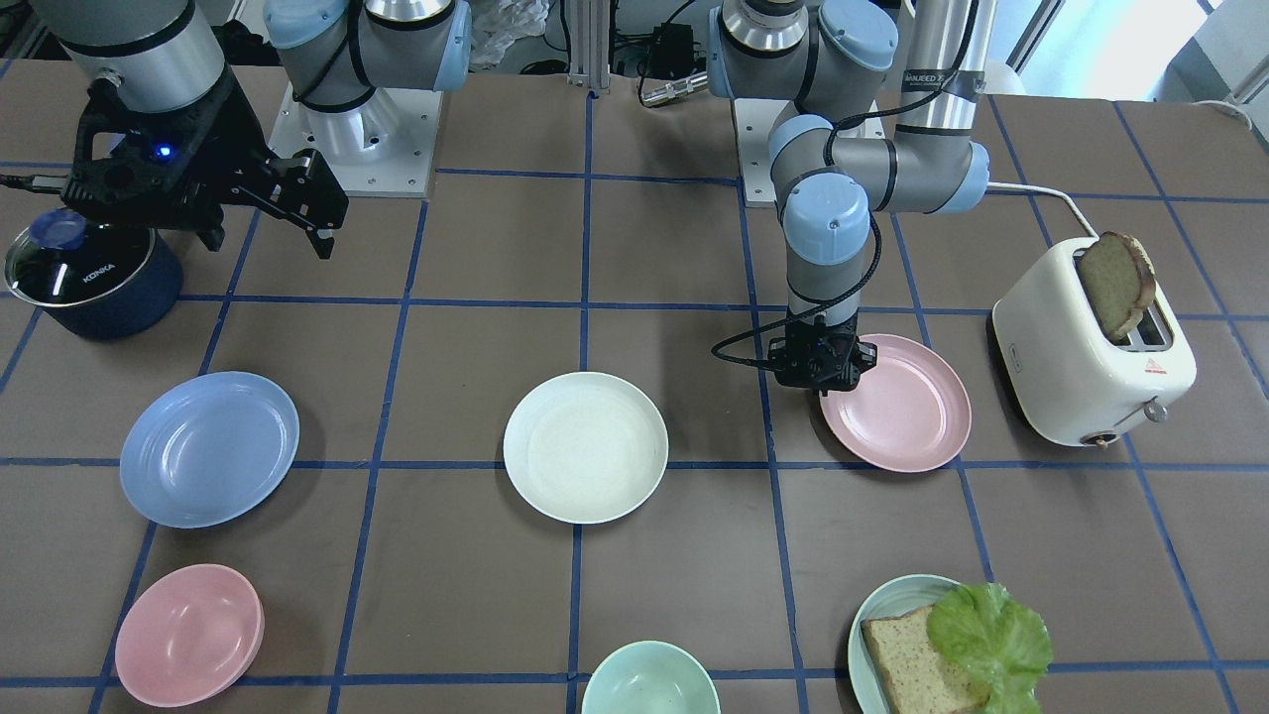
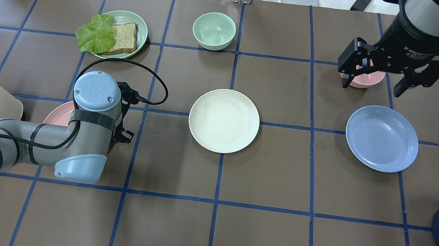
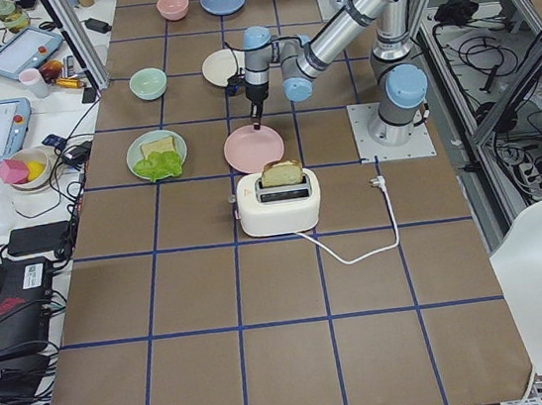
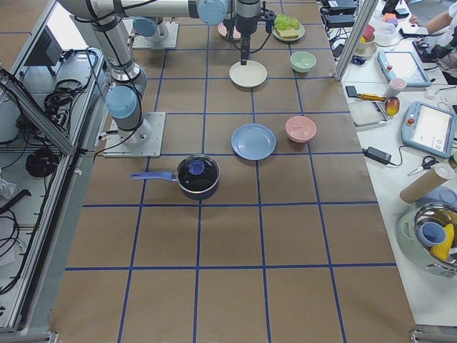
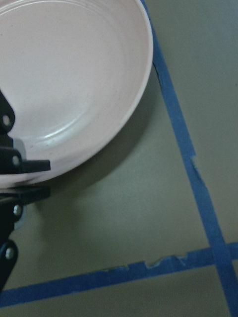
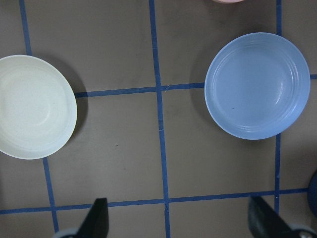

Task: Stack three plates with pink and blue
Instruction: 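Lift the pink plate with the left gripper and carry it over the cream plate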

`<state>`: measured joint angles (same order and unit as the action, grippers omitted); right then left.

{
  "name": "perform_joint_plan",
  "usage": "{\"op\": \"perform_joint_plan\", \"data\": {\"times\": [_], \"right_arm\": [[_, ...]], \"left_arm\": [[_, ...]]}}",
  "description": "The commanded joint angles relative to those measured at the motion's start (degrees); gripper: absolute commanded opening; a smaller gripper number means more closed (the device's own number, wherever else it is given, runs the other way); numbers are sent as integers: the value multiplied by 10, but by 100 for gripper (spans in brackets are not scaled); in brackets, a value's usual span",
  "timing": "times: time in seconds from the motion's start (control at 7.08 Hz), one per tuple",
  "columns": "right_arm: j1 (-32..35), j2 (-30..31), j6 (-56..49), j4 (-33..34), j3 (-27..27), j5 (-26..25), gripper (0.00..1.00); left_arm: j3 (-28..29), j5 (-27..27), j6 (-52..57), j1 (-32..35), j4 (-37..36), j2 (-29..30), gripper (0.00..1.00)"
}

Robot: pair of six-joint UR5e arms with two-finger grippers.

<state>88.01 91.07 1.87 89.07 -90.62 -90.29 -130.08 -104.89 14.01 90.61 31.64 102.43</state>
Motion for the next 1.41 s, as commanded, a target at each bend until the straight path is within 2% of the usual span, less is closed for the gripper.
{"op": "perform_joint_plan", "data": {"times": [0.0, 0.14, 0.28, 0.57, 0.71, 0.85, 0.99, 1.13, 1.27], "right_arm": [[1, 0, 0, 8, -8, -8, 100], [1, 0, -1, 8, -8, -11, 100], [-3, 0, -2, 9, -4, -23, 100], [-24, -4, -15, 23, -3, -26, 100], [-57, -16, -38, 22, -1, -24, 100], [-95, -39, -105, 27, 3, -21, 100], [-120, -54, -162, 63, 0, -23, 100], [-142, -73, -192, 67, -10, -26, 100], [-167, -114, -253, 74, -22, -22, 100]], "left_arm": [[18, 0, 1, 15, 1, -11, 0], [40, -3, 1, 33, 9, -11, 0], [74, -30, 1, 63, 39, -8, 0], [166, -65, -4, 129, 144, -8, 0], [208, -61, -5, 157, 169, -1, 0], [234, -57, -10, 188, 170, 10, 0], [236, -55, -11, 217, 170, 14, 0], [236, -47, -11, 236, 170, 17, 0], [237, -11, -12, 243, 164, 18, 0]]}}
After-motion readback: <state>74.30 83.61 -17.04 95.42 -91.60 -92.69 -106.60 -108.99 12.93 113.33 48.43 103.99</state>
